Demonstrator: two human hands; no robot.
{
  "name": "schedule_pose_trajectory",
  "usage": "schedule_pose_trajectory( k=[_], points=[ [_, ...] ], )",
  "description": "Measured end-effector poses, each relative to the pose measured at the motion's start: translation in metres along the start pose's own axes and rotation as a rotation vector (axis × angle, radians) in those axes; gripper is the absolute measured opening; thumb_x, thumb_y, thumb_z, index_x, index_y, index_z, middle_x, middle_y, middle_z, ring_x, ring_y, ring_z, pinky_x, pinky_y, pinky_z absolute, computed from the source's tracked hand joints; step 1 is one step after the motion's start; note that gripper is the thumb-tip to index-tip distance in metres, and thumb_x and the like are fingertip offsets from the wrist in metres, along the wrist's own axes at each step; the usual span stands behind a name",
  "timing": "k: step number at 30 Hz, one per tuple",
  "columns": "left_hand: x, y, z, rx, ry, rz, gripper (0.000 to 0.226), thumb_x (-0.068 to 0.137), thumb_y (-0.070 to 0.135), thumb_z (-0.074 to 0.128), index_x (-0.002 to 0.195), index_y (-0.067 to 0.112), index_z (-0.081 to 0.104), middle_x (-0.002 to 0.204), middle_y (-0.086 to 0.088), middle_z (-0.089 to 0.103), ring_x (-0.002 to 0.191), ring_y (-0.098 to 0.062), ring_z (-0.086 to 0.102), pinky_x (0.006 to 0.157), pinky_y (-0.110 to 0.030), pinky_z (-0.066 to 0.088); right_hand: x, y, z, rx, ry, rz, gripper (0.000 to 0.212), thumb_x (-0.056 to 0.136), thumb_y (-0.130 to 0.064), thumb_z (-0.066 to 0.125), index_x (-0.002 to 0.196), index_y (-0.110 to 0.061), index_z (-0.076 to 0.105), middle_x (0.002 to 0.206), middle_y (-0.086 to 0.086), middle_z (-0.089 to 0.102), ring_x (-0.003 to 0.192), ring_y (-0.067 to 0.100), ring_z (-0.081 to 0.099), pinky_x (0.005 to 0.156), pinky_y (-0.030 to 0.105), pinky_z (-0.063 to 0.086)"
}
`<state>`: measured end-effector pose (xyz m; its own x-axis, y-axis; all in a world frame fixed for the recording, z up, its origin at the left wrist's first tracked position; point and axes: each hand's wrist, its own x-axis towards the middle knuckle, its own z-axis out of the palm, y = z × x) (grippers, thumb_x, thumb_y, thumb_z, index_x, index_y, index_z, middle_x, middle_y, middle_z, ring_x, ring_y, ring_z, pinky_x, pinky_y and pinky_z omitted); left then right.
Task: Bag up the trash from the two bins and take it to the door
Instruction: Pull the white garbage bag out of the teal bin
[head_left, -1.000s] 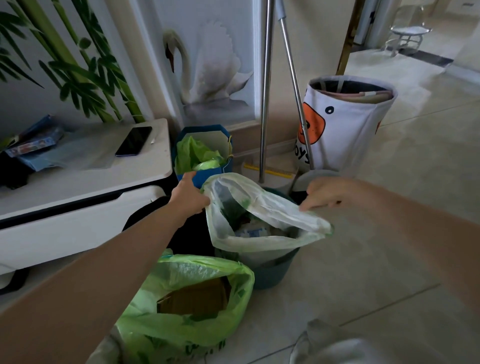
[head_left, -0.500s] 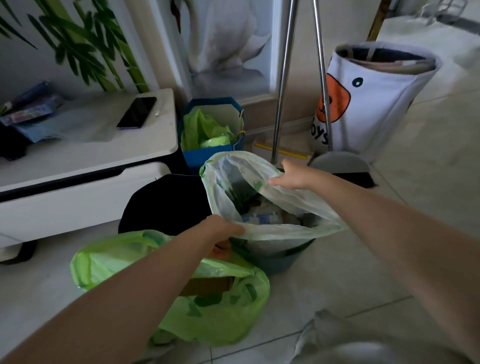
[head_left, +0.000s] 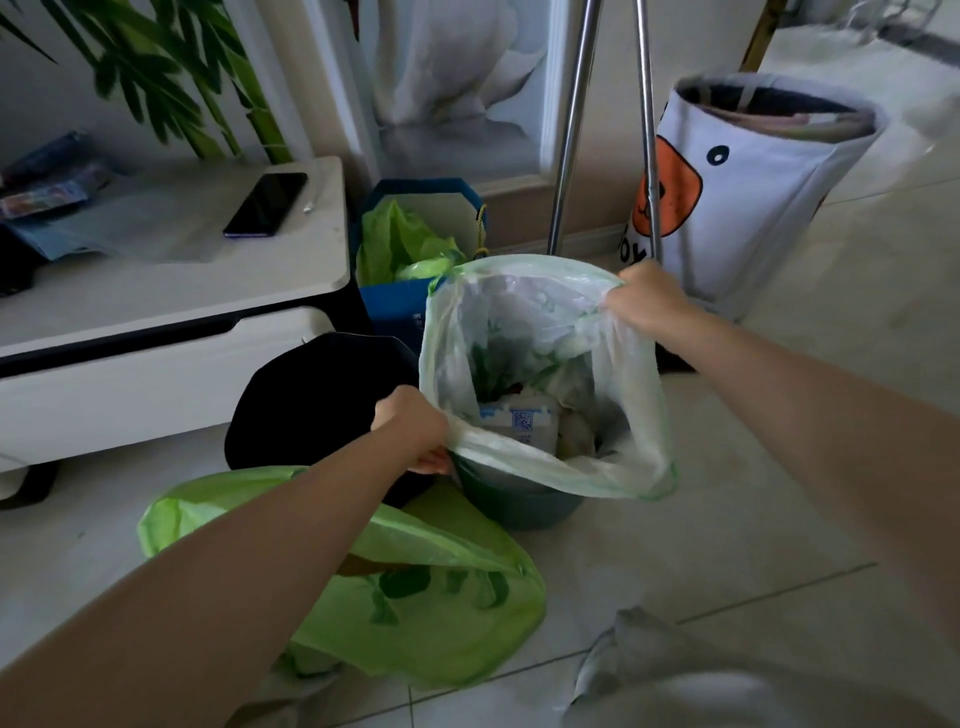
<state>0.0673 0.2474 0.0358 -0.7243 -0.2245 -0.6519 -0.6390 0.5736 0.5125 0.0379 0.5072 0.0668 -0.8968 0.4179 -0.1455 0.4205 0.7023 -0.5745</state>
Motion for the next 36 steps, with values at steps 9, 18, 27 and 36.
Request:
schedule_pose_trajectory(
  k=[9, 18, 27, 36],
  points=[
    [-0.013, 0.031, -0.037, -0.558, -0.181, 0.116, 0.031, 0.101, 0.010, 0.041, 0.128, -0.004, 0.044, 0.092, -0.022, 0.066, 0.077, -0.032, 0.068, 0.061, -0.040, 0.055, -0.022, -0.012, -0.038, 0.263, -0.216, 0.037, 0.026, 0.081, -0.014, 0.070, 0.102, 0.002, 0.067, 0.090, 0.018, 0.068, 0.081, 0.031, 0.068, 0.071, 0.039, 0.059],
    [-0.030, 0.010, -0.003, -0.210, -0.244, -0.018, 0.080, 0.073, 0.048, 0.079, 0.133, 0.011, 0.041, 0.122, -0.015, 0.056, 0.095, -0.028, 0.064, 0.078, -0.041, 0.060, -0.046, -0.041, -0.067, 0.239, -0.163, -0.082, 0.020, 0.083, -0.009, 0.062, 0.088, 0.010, 0.066, 0.083, 0.029, 0.064, 0.078, 0.035, 0.066, 0.073, 0.049, 0.059],
    [-0.034, 0.031, -0.007, -0.376, -0.098, 0.306, 0.031, 0.085, 0.000, 0.065, 0.116, 0.005, 0.062, 0.088, -0.010, 0.065, 0.086, -0.025, 0.067, 0.081, -0.042, 0.059, -0.061, -0.059, -0.073, 0.470, -0.009, -0.129, 0.025, 0.088, -0.010, 0.058, 0.069, -0.024, 0.065, 0.097, 0.023, 0.070, 0.099, 0.040, 0.066, 0.088, 0.053, 0.054],
    [-0.064, 0.077, -0.075, -0.592, 0.016, 0.531, 0.009, 0.080, 0.008, 0.068, 0.072, 0.009, 0.067, 0.077, -0.009, 0.068, 0.075, -0.024, 0.068, 0.071, -0.035, 0.060, -0.076, -0.097, -0.119, 0.514, 0.273, -0.290, 0.019, 0.085, -0.014, 0.057, 0.090, -0.001, 0.069, 0.079, 0.017, 0.068, 0.076, 0.030, 0.066, 0.075, 0.040, 0.054]
  ],
)
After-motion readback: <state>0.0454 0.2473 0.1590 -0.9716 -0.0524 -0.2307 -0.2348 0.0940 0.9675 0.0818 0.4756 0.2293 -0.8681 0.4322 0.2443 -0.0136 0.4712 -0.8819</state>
